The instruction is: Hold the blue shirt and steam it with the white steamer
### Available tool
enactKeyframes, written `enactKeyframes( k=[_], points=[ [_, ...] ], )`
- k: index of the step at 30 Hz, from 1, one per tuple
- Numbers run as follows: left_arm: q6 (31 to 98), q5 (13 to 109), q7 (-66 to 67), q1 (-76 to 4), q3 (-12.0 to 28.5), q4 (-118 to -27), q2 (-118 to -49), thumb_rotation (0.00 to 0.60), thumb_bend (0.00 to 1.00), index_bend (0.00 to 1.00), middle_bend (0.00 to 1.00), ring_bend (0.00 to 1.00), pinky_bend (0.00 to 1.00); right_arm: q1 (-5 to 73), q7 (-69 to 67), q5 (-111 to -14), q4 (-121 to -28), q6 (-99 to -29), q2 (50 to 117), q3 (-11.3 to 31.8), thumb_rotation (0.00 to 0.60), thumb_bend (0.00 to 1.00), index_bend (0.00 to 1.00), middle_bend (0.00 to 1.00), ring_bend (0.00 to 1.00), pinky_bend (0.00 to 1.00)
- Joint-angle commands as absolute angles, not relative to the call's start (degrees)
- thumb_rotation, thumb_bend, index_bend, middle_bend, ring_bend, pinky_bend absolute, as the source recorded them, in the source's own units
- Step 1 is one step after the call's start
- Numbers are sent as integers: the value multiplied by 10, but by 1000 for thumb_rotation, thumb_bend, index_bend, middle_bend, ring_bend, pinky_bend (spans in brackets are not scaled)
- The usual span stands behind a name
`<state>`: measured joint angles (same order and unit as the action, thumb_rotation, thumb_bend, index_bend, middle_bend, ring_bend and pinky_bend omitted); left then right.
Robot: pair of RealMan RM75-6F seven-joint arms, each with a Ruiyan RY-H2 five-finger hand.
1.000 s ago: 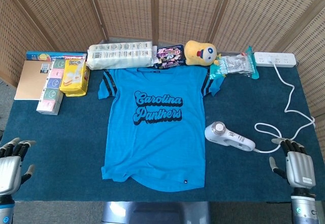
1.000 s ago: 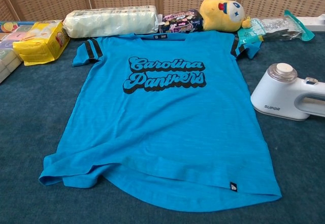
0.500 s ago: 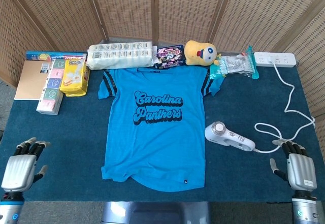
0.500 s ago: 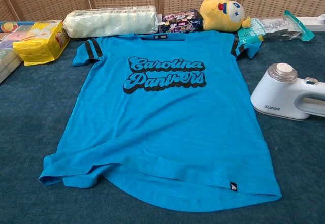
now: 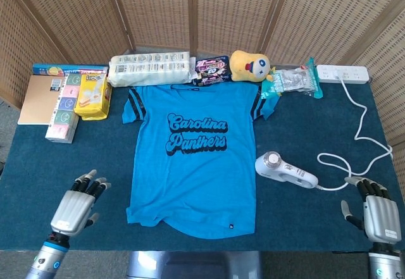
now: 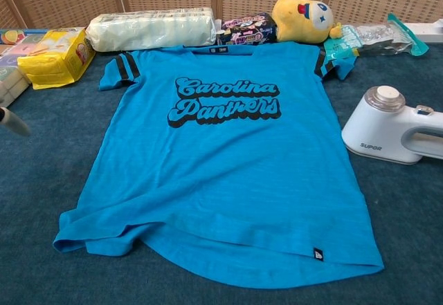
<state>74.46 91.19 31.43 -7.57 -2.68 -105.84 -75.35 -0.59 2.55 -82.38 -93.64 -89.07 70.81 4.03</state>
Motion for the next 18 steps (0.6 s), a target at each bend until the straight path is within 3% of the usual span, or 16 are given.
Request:
enactKeyframes(
  k=[1,18],
  points=[
    [725,914,331,-85,-36,-1060,-767,600,171,237,230,70,146,-11,22,-827,-938,-897,706,38,600,416,270,283,246,206],
    [660,894,414,-117,-43,-1015,-872,600,173,236,231,70,146,-22,12,-852,-947,-919,701,32,600,415,261,282,246,206]
  ],
)
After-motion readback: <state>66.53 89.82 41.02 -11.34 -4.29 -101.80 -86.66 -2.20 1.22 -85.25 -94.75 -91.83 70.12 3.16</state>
